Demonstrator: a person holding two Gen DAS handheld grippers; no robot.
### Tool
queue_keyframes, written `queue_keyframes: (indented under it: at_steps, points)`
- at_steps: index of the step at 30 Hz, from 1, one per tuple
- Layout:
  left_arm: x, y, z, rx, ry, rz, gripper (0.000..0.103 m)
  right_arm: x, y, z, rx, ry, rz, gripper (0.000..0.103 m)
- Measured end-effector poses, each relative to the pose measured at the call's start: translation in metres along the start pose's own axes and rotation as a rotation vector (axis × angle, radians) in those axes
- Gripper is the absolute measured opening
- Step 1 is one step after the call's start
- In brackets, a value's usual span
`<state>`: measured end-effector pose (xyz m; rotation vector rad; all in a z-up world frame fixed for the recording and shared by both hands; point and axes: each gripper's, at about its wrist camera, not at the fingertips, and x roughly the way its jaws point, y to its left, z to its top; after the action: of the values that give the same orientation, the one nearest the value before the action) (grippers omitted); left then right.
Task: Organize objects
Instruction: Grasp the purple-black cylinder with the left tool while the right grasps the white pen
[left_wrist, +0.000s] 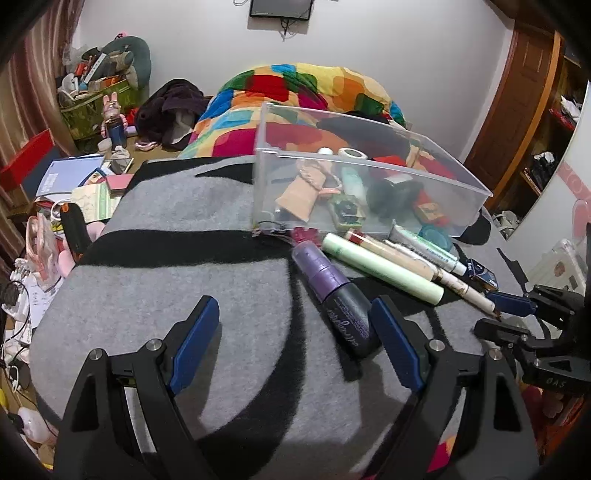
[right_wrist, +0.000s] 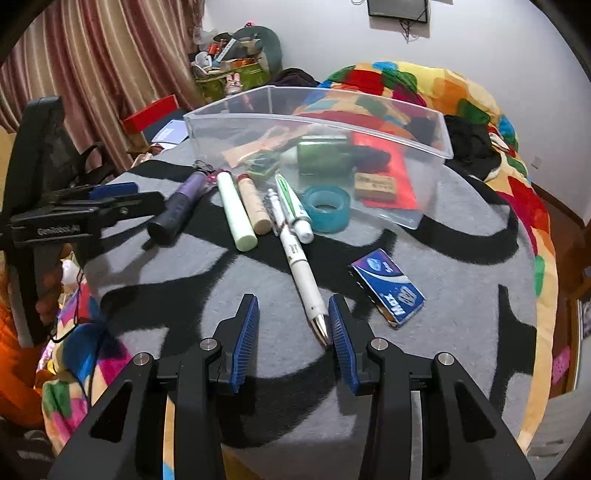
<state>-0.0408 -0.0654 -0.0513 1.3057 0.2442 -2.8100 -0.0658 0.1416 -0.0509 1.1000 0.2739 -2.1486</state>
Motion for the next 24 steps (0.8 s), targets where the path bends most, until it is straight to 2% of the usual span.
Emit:
queue_keyframes:
  at_steps: [8,11,13,17,19,21,24]
  points:
    - [0.029,-0.023,0.005,-0.006,0.048,-0.047,0.085,0.019,-0.001,0.021,0.016,0.013,-0.041,0.036]
    - [0.030,-0.028,0.004,0.002,0.034,-0.027,0.083,0.024,0.002,0.024,0.019,0.007,-0.057,0.029]
    - [0.028,-0.029,0.001,0.003,0.021,-0.019,0.077,0.023,0.005,0.023,0.014,0.001,-0.058,0.017]
    - [0.023,-0.027,-0.002,0.022,0.013,0.005,0.047,0.018,0.007,0.018,0.022,-0.004,-0.041,0.013]
    - [0.018,-0.023,-0.005,0.031,0.015,0.002,0.039,0.014,0.009,0.014,0.020,-0.004,-0.028,0.011]
    - [0.014,-0.018,-0.007,0.036,0.015,0.006,0.027,0.009,0.010,0.010,0.019,-0.005,-0.016,0.011]
    - [0.008,-0.008,-0.010,0.039,0.013,0.016,0.026,0.001,0.011,0.001,0.033,-0.009,-0.003,0.011]
